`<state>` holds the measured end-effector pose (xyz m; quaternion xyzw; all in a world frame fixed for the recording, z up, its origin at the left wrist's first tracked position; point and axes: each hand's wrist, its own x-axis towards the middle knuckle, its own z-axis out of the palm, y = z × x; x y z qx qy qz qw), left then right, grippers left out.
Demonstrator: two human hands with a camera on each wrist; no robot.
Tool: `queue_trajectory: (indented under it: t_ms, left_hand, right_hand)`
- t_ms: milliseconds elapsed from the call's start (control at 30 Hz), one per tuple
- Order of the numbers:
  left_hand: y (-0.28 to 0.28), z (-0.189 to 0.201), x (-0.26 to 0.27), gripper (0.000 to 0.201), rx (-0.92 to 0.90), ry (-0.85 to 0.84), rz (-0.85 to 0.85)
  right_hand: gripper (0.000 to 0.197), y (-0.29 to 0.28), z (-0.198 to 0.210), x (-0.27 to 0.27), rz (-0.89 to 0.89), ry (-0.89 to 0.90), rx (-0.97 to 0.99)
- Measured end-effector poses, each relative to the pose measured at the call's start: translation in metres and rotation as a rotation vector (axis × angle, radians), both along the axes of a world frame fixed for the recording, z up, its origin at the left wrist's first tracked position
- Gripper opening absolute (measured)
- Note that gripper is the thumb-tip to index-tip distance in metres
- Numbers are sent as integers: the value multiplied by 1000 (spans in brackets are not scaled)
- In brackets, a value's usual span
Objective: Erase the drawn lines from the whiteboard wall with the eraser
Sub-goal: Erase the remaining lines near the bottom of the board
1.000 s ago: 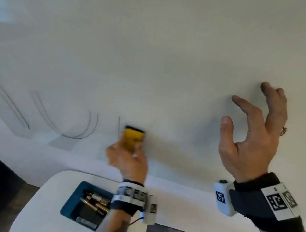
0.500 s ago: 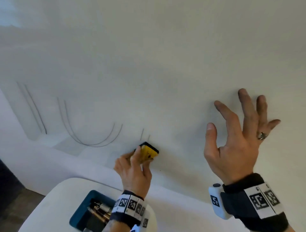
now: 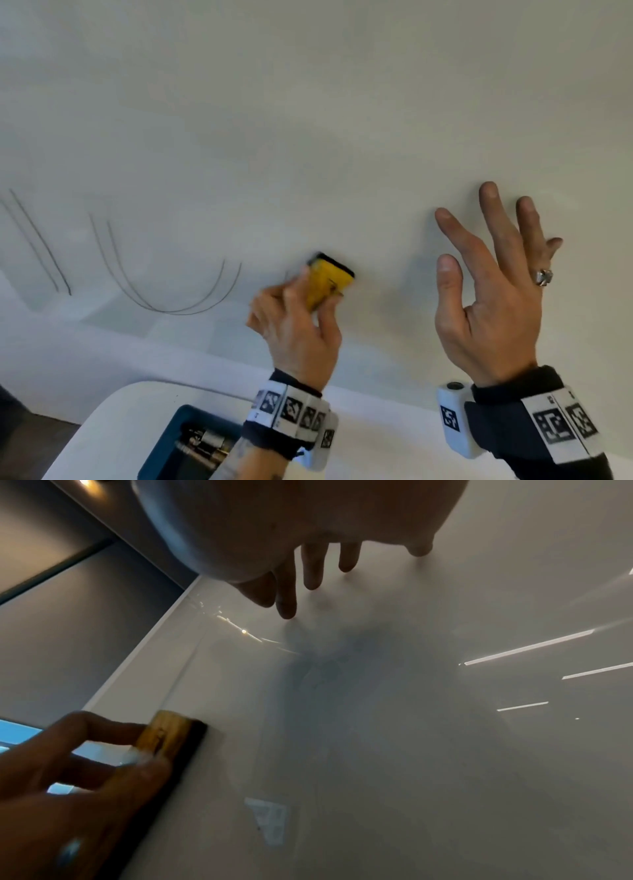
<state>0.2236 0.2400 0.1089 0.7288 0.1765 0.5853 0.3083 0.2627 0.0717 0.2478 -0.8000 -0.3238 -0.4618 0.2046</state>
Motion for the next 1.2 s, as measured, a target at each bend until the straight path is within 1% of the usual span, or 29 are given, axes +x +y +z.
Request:
queue_trajectory:
  t_ms: [67, 100, 133, 167, 233, 267, 300, 333, 367, 400, 467, 500, 533, 567, 600, 633, 700, 733, 767, 800, 867, 900, 933, 1000, 1033, 1067, 1100, 1133, 1200]
  left_hand:
    - [13, 16, 0, 54, -252, -46, 68]
    - [14, 21, 1, 57, -343, -56, 97]
    - [9, 23, 2, 57, -362, -56, 102]
    - [0, 22, 2, 54, -300, -59, 65]
    - [-22, 12, 7, 54, 36, -37, 24]
    - [-29, 7, 10, 59, 224, -18, 47]
    - [-27, 6, 13, 63, 357, 0, 61]
    - [-20, 10, 11, 63, 416, 10, 75]
    - [-4, 15, 8, 60, 396, 7, 102]
    - [14, 19, 3, 57, 289, -2, 122]
    - [62, 22, -7, 56, -14, -72, 173]
    - [80, 24, -9, 58, -131, -123, 184]
    - [86, 26, -10, 58, -207, -148, 185]
    - [77, 30, -9, 55, -241, -126, 194]
    - [55, 28, -5, 48, -198, -73, 203]
    - [23, 21, -2, 42, -87, -20, 177]
    - [-46, -9, 4, 30, 270, 103, 41]
    - [-67, -25, 5, 27, 414, 161, -12]
    - [-76, -38, 9, 28, 494, 195, -22]
    - [-73, -42, 10, 32, 502, 210, -22]
    - [-47, -30, 6, 38, 419, 161, 22]
    - [-30, -23, 2, 38, 306, 130, 84]
    - [-8, -17, -3, 40, 124, 107, 155]
    - [43, -10, -8, 53, -295, 75, 310]
    - [61, -7, -12, 60, -433, 62, 350]
    - [68, -6, -17, 65, -479, 51, 351]
    - [67, -7, -21, 67, -454, 43, 330]
    - [58, -9, -24, 67, -400, 31, 294]
    - [19, -19, -32, 67, -325, 12, 164]
  right_hand:
    - [39, 1, -2, -2, 3, 20, 16]
    - [39, 2, -2, -4, 8, 31, 30]
    - [39, 2, -3, -5, 13, 41, 45]
    - [39, 3, -4, -6, 20, 45, 61]
    - [38, 6, -3, -4, 34, 35, 86]
    - [37, 8, -4, -3, 40, 28, 93]
    - [36, 9, -5, -1, 46, 20, 101]
    - [35, 11, -6, 1, 55, 9, 112]
    - [35, 12, -7, 2, 65, -2, 122]
    - [34, 13, -8, 2, 72, -10, 130]
    - [34, 14, -9, 3, 78, -21, 137]
    - [34, 15, -8, 3, 77, -19, 138]
    - [34, 16, -9, 3, 76, -16, 141]
    - [34, 17, -9, 3, 78, -12, 147]
    - [33, 18, -8, 3, 82, -8, 160]
    - [33, 20, -7, 3, 87, -2, 175]
    - [32, 23, -3, 2, 93, 10, 186]
    - [32, 23, -2, 1, 98, 15, 180]
    - [33, 21, -1, 1, 108, 22, 169]
    - [33, 17, -2, 0, 120, 27, 157]
    - [34, 10, -3, 1, 141, 26, 129]
    - [35, 6, -4, 0, 148, 29, 111]
    - [35, 3, -4, 1, 156, 33, 96]
    - [34, -4, -4, 1, 173, 45, 76]
    - [35, -7, -4, -1, 183, 58, 73]
    - [35, -10, -3, -3, 198, 75, 84]
    - [35, -13, -2, -5, 219, 91, 107]
    - [35, -15, -1, -7, 236, 102, 132]
    - [35, -19, 3, -10, 242, 103, 166]
